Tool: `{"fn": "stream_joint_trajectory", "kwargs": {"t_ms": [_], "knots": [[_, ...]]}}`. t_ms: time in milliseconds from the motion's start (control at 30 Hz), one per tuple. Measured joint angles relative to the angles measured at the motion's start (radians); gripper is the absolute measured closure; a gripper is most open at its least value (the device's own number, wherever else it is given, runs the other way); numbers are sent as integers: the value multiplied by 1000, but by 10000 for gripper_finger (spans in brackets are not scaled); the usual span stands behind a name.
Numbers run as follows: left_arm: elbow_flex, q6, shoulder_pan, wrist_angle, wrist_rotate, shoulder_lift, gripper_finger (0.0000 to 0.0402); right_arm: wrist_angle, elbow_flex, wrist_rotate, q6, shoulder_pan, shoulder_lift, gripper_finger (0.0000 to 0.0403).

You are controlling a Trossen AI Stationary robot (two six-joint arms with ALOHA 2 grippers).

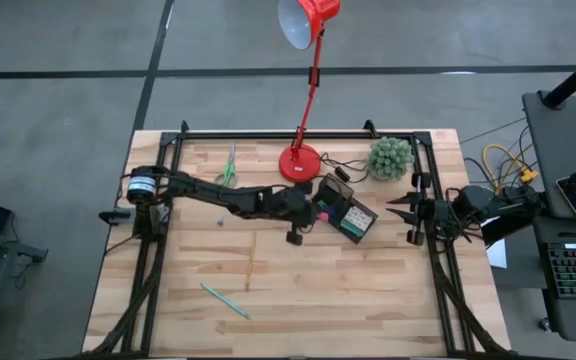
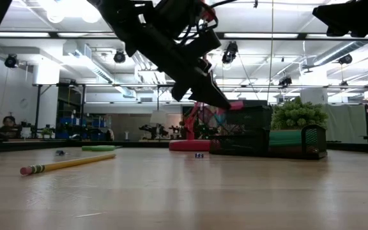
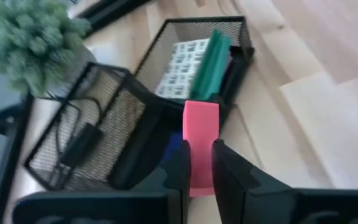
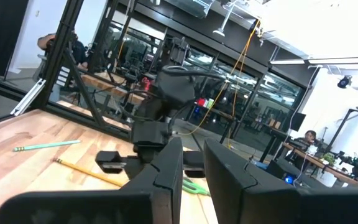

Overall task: Pick and place office supplies into organizer
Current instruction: Put the pink eraser into the desk organizer

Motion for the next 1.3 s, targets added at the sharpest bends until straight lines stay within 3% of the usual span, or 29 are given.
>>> {"fn": "stream_joint_trajectory", "kwargs": {"t_ms": [100,367,500,667,867,1133,1300], "knots": [[-3,13,24,25,2,0,372,0,0,0,-1,0,0,346],[-21,-165,94,79,0,0,372,0,0,0,-3,0,0,346],[-18,-174,109,84,9,0,372,0,0,0,-4,0,0,346],[-18,-169,116,102,98,16,372,0,0,0,-10,0,0,346],[2,-156,116,108,106,91,372,1,1,0,-11,0,0,346],[6,-141,117,92,102,101,370,-1,1,0,-11,0,0,346],[4,-142,118,101,78,101,347,0,1,0,-18,0,0,346]]}}
